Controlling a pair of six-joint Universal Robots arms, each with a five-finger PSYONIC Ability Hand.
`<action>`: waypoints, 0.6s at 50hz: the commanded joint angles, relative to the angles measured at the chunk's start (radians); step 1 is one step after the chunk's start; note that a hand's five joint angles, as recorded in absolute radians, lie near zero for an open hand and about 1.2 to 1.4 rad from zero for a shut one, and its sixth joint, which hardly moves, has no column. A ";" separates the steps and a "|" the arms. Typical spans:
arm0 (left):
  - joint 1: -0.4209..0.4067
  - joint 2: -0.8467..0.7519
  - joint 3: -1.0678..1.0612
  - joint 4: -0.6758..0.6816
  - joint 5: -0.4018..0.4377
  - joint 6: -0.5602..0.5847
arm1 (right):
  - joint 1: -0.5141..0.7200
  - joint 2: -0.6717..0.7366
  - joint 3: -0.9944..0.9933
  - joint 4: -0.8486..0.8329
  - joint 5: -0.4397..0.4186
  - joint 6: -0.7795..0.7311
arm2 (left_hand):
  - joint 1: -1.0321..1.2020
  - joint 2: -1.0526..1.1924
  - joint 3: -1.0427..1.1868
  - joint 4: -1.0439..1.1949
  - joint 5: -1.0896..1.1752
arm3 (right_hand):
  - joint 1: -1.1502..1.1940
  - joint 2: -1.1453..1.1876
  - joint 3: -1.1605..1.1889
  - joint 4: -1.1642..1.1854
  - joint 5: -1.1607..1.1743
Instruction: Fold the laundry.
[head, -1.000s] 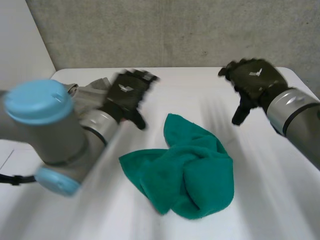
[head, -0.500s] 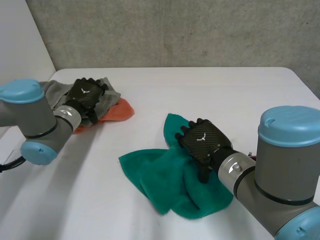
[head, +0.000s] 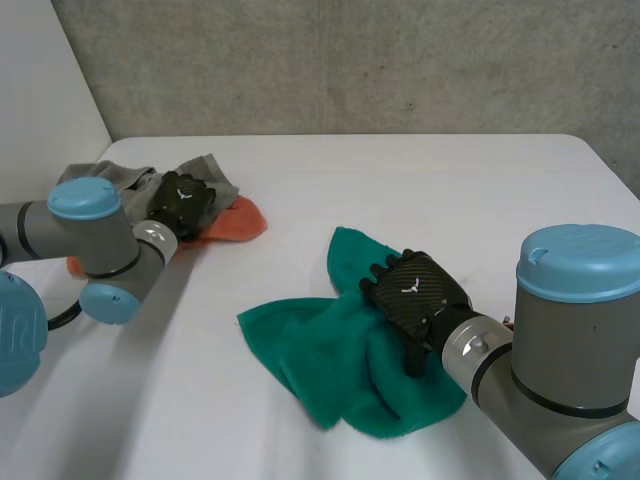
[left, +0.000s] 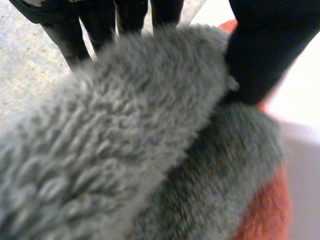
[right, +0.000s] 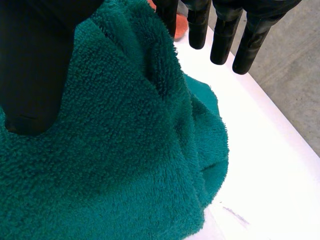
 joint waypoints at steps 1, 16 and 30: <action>0.034 -0.002 0.033 0.008 -0.124 0.018 | 0.000 0.000 -0.004 -0.001 0.000 0.000 | 0.452 0.444 0.462 0.459 0.479 | -0.022 -0.043 -0.037 -0.055 -0.053; 0.198 0.021 0.041 0.094 -0.248 0.201 | 0.002 -0.003 -0.001 -0.012 0.000 0.000 | 0.452 0.444 0.462 0.459 0.479 | -0.022 -0.043 -0.037 -0.055 -0.053; 0.037 0.212 -0.226 0.117 -0.247 0.185 | 0.000 -0.017 -0.016 -0.008 0.015 0.000 | -0.619 -0.627 -0.609 -0.613 -0.592 | -0.022 -0.043 -0.037 -0.055 -0.053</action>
